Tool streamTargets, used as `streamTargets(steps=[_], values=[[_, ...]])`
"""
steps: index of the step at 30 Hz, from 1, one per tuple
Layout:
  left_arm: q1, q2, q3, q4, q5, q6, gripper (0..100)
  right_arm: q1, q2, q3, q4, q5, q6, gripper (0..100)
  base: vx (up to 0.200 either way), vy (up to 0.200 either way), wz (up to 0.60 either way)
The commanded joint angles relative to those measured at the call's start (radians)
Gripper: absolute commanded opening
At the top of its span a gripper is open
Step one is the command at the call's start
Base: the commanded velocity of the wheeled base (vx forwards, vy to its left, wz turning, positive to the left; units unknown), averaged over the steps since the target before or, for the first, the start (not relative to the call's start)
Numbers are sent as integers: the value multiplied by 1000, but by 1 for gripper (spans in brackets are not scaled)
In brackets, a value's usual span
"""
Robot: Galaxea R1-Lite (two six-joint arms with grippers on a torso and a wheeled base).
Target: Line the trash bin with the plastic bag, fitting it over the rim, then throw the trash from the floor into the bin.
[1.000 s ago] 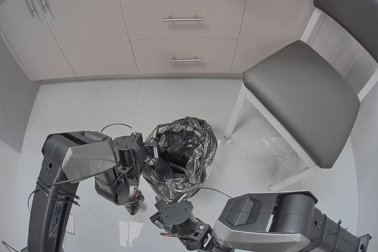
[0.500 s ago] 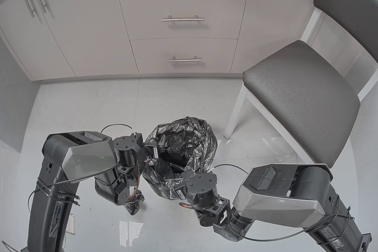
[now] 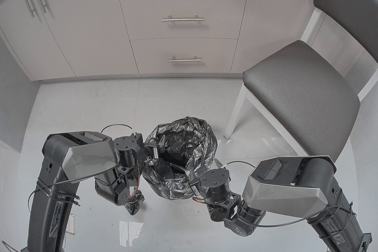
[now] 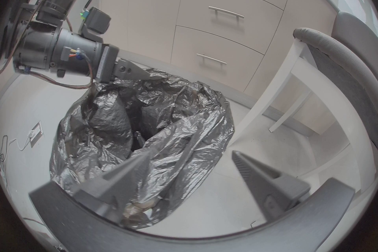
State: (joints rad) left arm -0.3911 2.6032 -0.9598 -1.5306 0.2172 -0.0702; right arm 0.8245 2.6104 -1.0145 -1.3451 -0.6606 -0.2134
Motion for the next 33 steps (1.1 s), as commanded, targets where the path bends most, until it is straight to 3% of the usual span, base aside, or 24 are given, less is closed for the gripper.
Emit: streamTargets(steps=[1, 8, 19, 33], values=[[0, 5, 0, 0, 1, 0, 100, -8, -4, 4, -2, -5, -1, 100, 0, 0, 0], [0, 9, 0, 0, 1, -2, 100, -8, -18, 2, -14, -10, -1, 100, 0, 0, 0], [0, 11, -4, 0, 1, -2, 100, -110, -6, 1, -23, -43, -37, 100, 0, 0, 0], [-2, 14, -5, 0, 1, -2, 100, -133, -39, 28, -25, -73, -38, 100, 0, 0, 0]])
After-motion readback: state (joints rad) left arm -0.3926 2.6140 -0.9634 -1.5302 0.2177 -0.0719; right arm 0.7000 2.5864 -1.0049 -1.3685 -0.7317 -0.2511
